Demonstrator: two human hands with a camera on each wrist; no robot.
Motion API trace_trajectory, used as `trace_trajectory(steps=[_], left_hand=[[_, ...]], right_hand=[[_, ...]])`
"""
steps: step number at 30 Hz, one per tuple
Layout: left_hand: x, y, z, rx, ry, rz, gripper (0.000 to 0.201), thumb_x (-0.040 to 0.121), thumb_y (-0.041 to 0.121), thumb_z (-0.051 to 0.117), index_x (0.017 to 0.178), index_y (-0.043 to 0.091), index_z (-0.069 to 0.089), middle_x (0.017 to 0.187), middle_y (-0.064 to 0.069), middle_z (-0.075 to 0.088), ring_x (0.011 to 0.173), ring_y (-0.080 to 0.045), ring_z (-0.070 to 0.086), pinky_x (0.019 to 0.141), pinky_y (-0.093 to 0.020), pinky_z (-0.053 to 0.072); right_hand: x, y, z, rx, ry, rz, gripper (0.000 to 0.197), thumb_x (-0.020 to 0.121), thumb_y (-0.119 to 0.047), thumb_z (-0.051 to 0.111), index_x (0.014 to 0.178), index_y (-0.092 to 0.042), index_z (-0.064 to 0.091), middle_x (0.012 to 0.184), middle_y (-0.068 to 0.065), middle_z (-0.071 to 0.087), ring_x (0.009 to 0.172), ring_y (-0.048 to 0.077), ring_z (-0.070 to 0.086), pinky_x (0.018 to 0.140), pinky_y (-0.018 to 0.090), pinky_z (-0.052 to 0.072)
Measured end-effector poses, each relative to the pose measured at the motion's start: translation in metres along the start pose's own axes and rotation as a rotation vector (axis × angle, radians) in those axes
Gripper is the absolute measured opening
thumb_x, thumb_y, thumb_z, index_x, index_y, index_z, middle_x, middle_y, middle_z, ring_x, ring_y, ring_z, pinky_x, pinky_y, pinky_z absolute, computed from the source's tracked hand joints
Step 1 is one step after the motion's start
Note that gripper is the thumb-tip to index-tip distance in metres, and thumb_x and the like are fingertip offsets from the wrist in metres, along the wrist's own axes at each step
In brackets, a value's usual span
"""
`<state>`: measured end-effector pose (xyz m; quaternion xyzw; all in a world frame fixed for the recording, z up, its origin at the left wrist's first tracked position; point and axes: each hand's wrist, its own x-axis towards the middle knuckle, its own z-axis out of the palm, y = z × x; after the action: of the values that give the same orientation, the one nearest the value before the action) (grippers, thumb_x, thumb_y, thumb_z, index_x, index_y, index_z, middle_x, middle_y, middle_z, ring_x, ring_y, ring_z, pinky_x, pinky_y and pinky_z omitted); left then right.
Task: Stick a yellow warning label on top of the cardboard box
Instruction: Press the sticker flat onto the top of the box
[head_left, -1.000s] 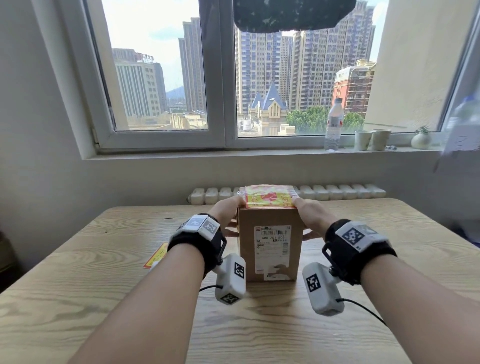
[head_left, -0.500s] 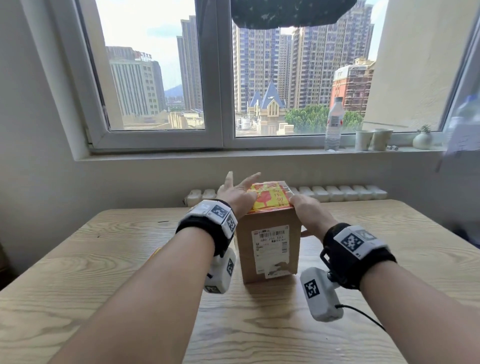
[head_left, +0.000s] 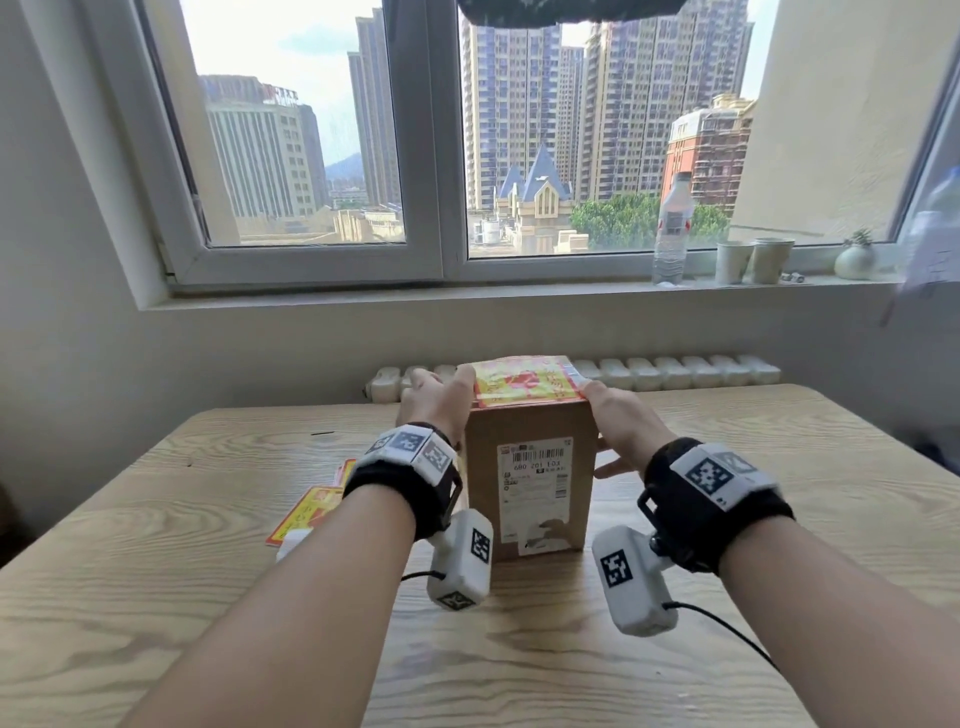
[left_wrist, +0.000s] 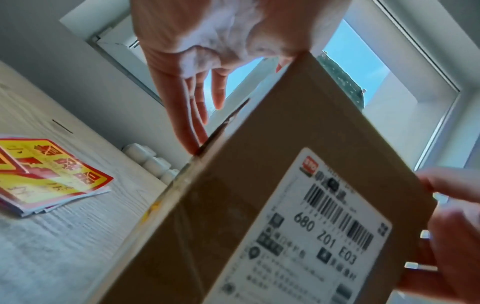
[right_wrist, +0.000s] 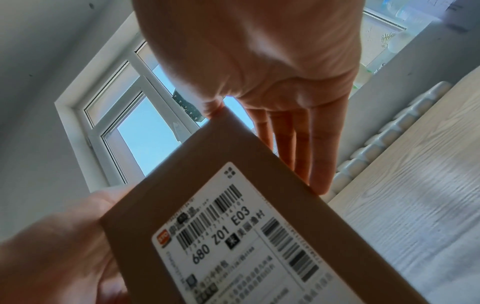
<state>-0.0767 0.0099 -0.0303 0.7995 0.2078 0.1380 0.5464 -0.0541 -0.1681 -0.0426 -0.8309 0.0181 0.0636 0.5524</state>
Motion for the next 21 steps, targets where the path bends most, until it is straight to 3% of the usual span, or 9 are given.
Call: trace_trajectory(steps=[3,6,9,10,12,14,16,19,21], left_hand=[[0.015,0.005,0.007,-0.100,-0.049,-0.009,0.055,0.075,0.052,0.051,0.111,0.011,0.054,0.096,-0.001,0.059,0.098,-0.023,0.062,0.092,-0.045,0.052],[0.047,0.009,0.022,-0.126,-0.085,-0.001,0.072,0.061,0.058,0.047,0.115,0.011,0.059,0.113,-0.010,0.069,0.104,-0.028,0.066,0.095,-0.048,0.050],[0.049,0.021,0.025,-0.017,-0.084,0.053,0.052,0.082,0.049,0.044,0.102,0.004,0.062,0.105,-0.011,0.067,0.099,-0.031,0.063,0.088,-0.034,0.048],[0.053,0.022,0.027,0.014,-0.071,0.065,0.043,0.089,0.045,0.042,0.096,0.006,0.060,0.101,-0.010,0.064,0.095,-0.030,0.060,0.083,-0.032,0.045],[0.061,0.020,0.031,0.057,-0.085,0.061,0.039,0.089,0.044,0.043,0.094,0.009,0.059,0.102,-0.008,0.063,0.097,-0.029,0.061,0.087,-0.033,0.048],[0.075,0.013,0.035,0.037,-0.102,0.032,0.051,0.079,0.050,0.044,0.102,0.008,0.062,0.111,-0.008,0.067,0.103,-0.029,0.064,0.094,-0.040,0.051],[0.081,0.008,0.037,0.027,-0.097,0.042,0.061,0.075,0.053,0.043,0.114,0.010,0.063,0.116,-0.008,0.067,0.106,-0.028,0.064,0.095,-0.043,0.050],[0.079,0.003,0.038,0.011,-0.044,0.079,0.050,0.084,0.047,0.046,0.120,0.015,0.060,0.116,-0.005,0.065,0.107,-0.025,0.062,0.094,-0.041,0.050],[0.079,-0.003,0.042,-0.014,-0.023,0.093,0.047,0.084,0.045,0.045,0.120,0.017,0.058,0.116,-0.004,0.064,0.107,-0.024,0.062,0.094,-0.043,0.051]], right_hand=[[0.010,-0.009,0.000,-0.005,0.052,-0.029,0.056,0.093,-0.051,0.032,0.117,-0.008,0.058,0.115,0.015,0.066,0.101,0.035,0.065,0.079,0.050,0.058],[0.030,-0.019,-0.004,0.014,0.086,-0.018,0.061,0.092,-0.054,0.034,0.120,-0.005,0.057,0.117,0.016,0.065,0.101,0.035,0.065,0.070,0.043,0.058],[0.050,-0.025,-0.008,0.013,0.088,0.019,0.065,0.092,-0.057,0.036,0.120,-0.003,0.058,0.116,0.018,0.066,0.103,0.037,0.065,0.075,0.046,0.059],[0.056,-0.025,-0.008,0.012,0.078,0.031,0.066,0.091,-0.057,0.036,0.121,-0.002,0.058,0.116,0.018,0.066,0.102,0.037,0.065,0.076,0.047,0.059],[0.067,-0.023,-0.007,0.006,0.054,0.047,0.067,0.091,-0.058,0.036,0.121,-0.003,0.057,0.116,0.018,0.066,0.103,0.037,0.065,0.079,0.047,0.058],[0.079,-0.018,-0.003,-0.022,0.051,0.027,0.068,0.090,-0.060,0.035,0.120,-0.003,0.058,0.118,0.018,0.066,0.105,0.037,0.064,0.086,0.050,0.055],[0.086,-0.014,0.001,-0.032,0.077,-0.011,0.067,0.091,-0.059,0.034,0.119,-0.003,0.059,0.116,0.018,0.066,0.103,0.038,0.065,0.086,0.053,0.056],[0.088,-0.012,0.005,-0.059,0.134,-0.083,0.068,0.095,-0.054,0.030,0.115,0.002,0.062,0.113,0.021,0.066,0.098,0.037,0.065,0.073,0.044,0.058],[0.090,-0.008,0.005,-0.103,0.168,-0.132,0.069,0.097,-0.053,0.026,0.112,0.003,0.065,0.114,0.021,0.067,0.099,0.035,0.063,0.079,0.039,0.053]])
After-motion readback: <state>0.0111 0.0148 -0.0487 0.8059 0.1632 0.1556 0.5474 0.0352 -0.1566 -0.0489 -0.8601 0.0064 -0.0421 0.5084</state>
